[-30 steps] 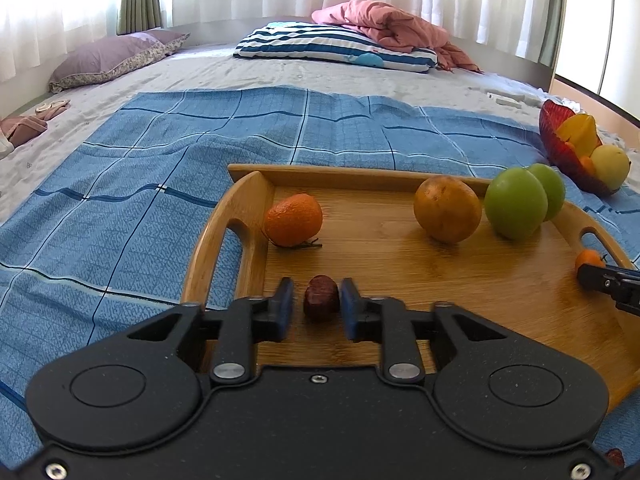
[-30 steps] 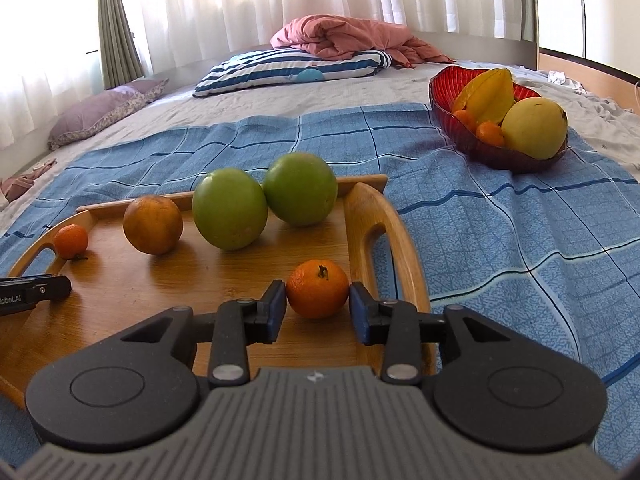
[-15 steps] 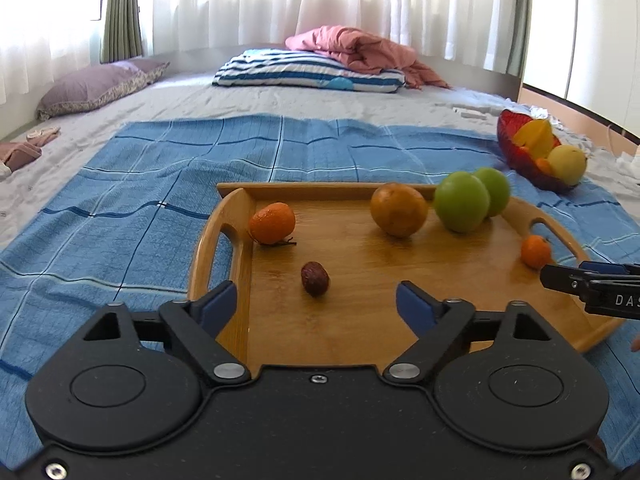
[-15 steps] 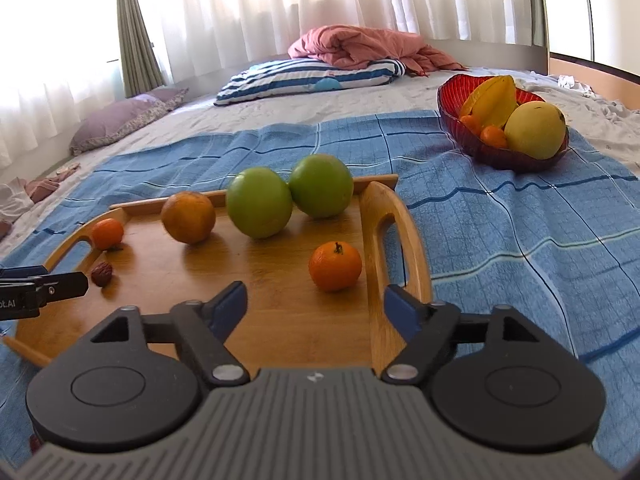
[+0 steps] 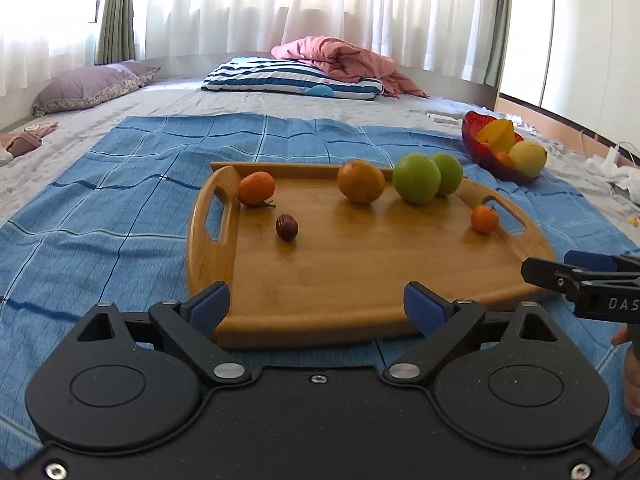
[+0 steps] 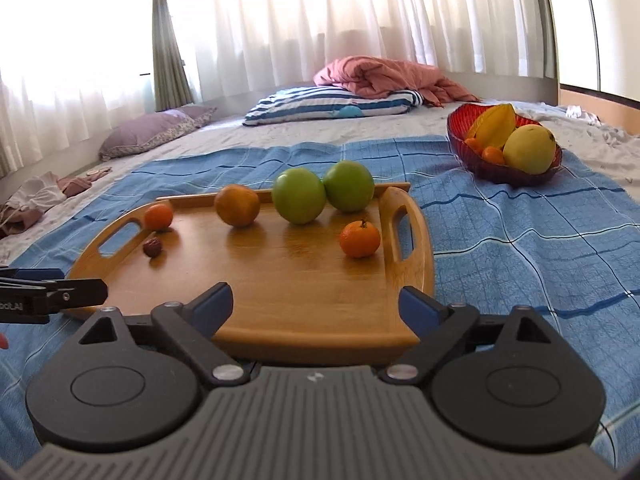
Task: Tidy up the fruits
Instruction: 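Open the left tool to drop the date on the tray while the right tool releases the tangerine, then move both open tools back to the dark purple fruit and dates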
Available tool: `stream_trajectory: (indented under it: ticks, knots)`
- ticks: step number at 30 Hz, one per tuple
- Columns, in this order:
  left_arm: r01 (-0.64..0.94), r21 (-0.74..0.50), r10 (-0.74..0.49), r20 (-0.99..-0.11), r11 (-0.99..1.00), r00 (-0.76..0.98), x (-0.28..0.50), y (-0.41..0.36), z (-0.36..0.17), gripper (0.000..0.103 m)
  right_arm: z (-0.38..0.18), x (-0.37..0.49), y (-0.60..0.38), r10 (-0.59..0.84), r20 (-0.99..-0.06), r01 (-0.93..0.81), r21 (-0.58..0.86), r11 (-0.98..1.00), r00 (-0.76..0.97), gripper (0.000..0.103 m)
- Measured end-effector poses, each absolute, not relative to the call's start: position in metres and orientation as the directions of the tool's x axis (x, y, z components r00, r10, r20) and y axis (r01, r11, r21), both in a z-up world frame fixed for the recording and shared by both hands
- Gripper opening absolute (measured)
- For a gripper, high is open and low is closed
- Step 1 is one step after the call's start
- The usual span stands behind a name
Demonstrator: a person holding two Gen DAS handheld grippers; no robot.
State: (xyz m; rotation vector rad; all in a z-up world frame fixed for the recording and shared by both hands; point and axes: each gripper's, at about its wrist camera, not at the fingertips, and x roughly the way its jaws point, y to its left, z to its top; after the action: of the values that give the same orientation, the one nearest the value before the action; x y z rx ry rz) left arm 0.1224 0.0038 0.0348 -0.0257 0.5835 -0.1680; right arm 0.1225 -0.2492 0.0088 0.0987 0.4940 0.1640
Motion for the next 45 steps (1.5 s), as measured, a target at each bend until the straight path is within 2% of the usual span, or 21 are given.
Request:
stream_trajectory:
  ticks: [7, 26, 39, 45]
  knots:
    - [0.162, -0.045, -0.161, -0.544, 0.986, 0.824, 0.098, 0.001, 0.027, 0.097, 0.007, 0.093, -0.244, 0.196, -0.428, -0.164, 0.110, 0.980, 0.882, 0.103]
    - [0.173, -0.013, -0.154, -0.532, 0.985, 0.833, 0.057, -0.003, 0.014, 0.098, -0.006, 0.030, -0.221, 0.213, -0.341, -0.228, -0.002, 0.974, 0.915, 0.103]
    - [0.195, 0.001, -0.162, -0.555, 0.981, 0.816, 0.045, -0.010, 0.000, 0.098, -0.019, 0.016, -0.193, 0.273, -0.365, -0.327, -0.093, 0.940, 0.890, 0.103]
    - [0.194, 0.014, -0.154, -0.552, 0.981, 0.820, 0.046, -0.013, -0.002, 0.097, -0.025, 0.016, -0.184, 0.278, -0.383, -0.342, -0.110, 0.933, 0.881, 0.100]
